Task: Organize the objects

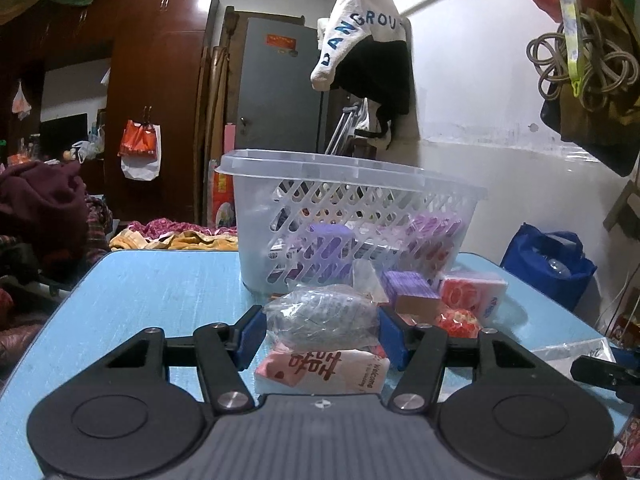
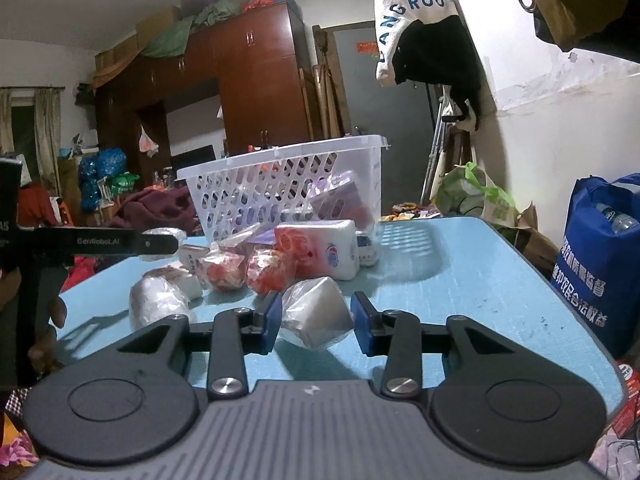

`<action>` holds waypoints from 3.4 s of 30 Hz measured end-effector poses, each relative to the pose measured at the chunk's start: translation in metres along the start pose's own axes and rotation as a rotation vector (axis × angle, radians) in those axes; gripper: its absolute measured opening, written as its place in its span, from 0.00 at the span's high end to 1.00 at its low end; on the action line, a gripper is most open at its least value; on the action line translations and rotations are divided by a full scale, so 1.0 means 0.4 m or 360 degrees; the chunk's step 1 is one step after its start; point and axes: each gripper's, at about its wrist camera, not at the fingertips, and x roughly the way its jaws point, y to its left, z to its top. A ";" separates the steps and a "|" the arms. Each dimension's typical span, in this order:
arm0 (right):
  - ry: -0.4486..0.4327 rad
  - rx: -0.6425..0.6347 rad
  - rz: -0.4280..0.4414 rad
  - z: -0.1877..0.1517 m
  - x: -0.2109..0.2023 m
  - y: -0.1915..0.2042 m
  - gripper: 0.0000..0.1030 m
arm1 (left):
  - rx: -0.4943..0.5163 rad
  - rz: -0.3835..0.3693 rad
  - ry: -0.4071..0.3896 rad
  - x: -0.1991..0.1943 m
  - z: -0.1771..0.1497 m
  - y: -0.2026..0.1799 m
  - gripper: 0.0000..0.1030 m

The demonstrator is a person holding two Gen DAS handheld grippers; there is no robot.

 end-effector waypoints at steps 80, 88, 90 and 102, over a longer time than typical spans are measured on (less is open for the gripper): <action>0.0039 -0.0036 -0.0127 -0.031 0.044 0.150 0.50 | 0.0477 0.0127 0.0324 0.053 -0.020 -0.099 0.13; 0.0031 -0.0022 -0.0151 -0.028 0.038 0.135 0.51 | 0.0409 0.0085 0.0182 0.017 -0.020 -0.085 0.43; 0.0026 -0.0024 -0.0158 -0.027 0.037 0.132 0.51 | 0.0409 0.0071 0.0154 0.009 -0.021 -0.088 0.50; 0.0045 -0.0030 -0.0162 -0.023 0.041 0.123 0.51 | 0.0457 0.0121 0.0183 0.017 -0.033 -0.098 0.26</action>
